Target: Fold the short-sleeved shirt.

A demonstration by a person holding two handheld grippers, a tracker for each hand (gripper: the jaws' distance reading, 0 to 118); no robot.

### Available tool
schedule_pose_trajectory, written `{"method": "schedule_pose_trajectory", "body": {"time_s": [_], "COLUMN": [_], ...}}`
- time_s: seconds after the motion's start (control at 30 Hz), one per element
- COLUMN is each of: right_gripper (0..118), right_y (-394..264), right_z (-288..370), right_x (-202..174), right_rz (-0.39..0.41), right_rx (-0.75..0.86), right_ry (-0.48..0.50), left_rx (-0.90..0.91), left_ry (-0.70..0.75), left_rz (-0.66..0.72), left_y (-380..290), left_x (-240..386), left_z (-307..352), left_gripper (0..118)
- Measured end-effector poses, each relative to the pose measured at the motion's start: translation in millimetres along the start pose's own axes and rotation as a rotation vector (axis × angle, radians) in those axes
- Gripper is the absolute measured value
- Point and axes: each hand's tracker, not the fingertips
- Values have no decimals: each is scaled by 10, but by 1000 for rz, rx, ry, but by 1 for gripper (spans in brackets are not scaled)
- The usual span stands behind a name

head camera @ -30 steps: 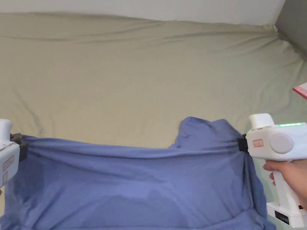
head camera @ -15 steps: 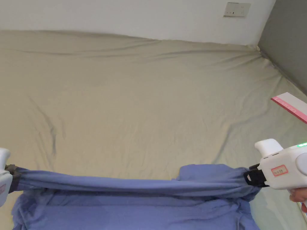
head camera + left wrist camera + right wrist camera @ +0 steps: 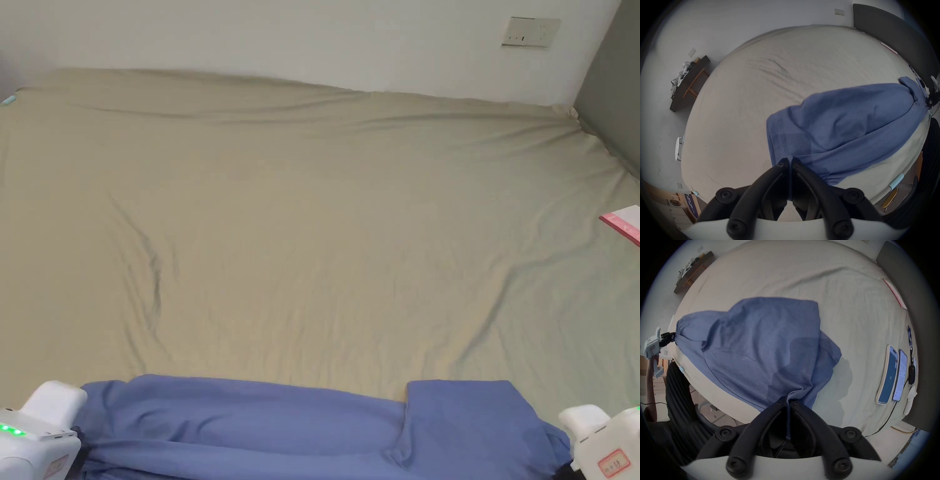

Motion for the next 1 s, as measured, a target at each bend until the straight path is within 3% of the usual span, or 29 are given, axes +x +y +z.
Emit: {"method": "schedule_pose_trajectory", "body": {"time_s": [0.23, 0.33, 0.37, 0.43, 0.47, 0.5, 0.53, 0.57, 0.6, 0.67, 0.83, 0.9, 0.97, 1.0], "right_gripper": [7, 13, 17, 56, 84, 108, 110, 110, 110, 110, 110, 110, 108, 107], "right_y": [53, 49, 34, 50, 67, 90, 122, 168, 208, 276, 315, 282, 239, 212], "right_z": [-305, -262, -248, -167, -110, -9, 78, 275, 464, 839, 1675, 1889, 2008, 2042], "right_x": [-46, -27, -3, 7, 20, 40, 47, 51, 45, -35, -608, -891, -1182, -1319], "right_rz": [-11, -22, -22, -23, -5, 9, 7, -14, -43, -76, -61, -45, -15, 2], "right_rx": [-21, -13, -8, 7, 23, 63, 111, 197, 273, 441, 868, 995, 1107, 1146], "right_ry": [-28, -25, -32, -102, -171, -218, -231, -225, -219, -224, -329, -347, -358, -369], "left_rx": [-51, -70, -79, -95, -85, -47, -16, 25, 85, 212, 589, 725, 834, 878], "left_ry": [-2, 5, 2, -3, 9, 63, 85, 76, 49, 23, 2, -10, -9, 0], "left_rz": [-31, -63, -64, -61, -57, -47, -33, -4, 35, 136, 304, 332, 332, 326], "left_y": [49, 80, 110, 176, 202, 247, 284, 342, 413, 575, 945, 991, 1034, 1044], "left_x": [96, 124, 110, 55, 45, 10, -23, -69, -97, -183, 201, 257, 448, 506], "left_z": [-233, -314, -308, -270, -209, -136, -80, 8, 185, 475, 1562, 1710, 1966, 2046], "left_gripper": [0, 2, 4, 11, 24, 59, 95, 118, 111, 109, 109, 107, 97, 81]}}
